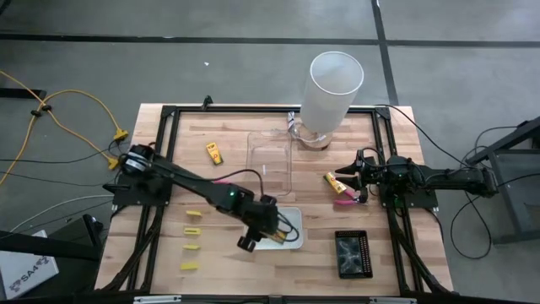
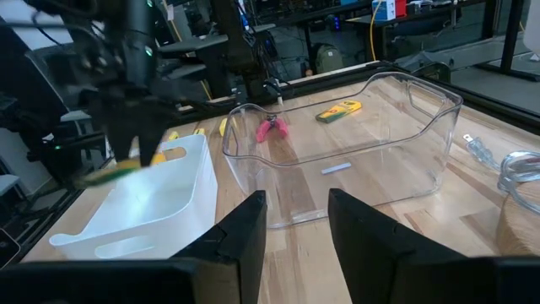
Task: Pick & Place School Supplies
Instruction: Put the yellow crayon box into the white bin
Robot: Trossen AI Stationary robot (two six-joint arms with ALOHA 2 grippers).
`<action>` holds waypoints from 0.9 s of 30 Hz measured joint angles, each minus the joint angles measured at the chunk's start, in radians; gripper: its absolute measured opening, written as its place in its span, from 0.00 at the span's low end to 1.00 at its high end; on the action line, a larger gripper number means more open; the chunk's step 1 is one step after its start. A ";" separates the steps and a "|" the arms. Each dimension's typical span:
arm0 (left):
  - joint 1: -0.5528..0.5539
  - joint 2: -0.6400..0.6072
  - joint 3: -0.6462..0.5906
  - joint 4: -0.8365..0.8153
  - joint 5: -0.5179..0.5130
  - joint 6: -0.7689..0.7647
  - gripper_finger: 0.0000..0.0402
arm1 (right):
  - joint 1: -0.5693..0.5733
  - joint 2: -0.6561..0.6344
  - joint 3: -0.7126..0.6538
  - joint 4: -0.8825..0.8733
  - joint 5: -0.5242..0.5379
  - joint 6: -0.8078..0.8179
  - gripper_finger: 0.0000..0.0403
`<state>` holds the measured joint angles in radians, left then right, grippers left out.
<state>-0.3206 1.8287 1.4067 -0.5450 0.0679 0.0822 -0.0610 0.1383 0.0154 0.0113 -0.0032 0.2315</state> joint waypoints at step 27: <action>-0.002 0.066 0.000 -0.016 0.000 -0.037 0.45 | 0.000 0.000 0.000 0.000 0.000 0.000 0.30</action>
<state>-0.3225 1.8950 1.4063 -0.5610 0.0677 0.0448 -0.0608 0.1384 0.0154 0.0113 -0.0032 0.2314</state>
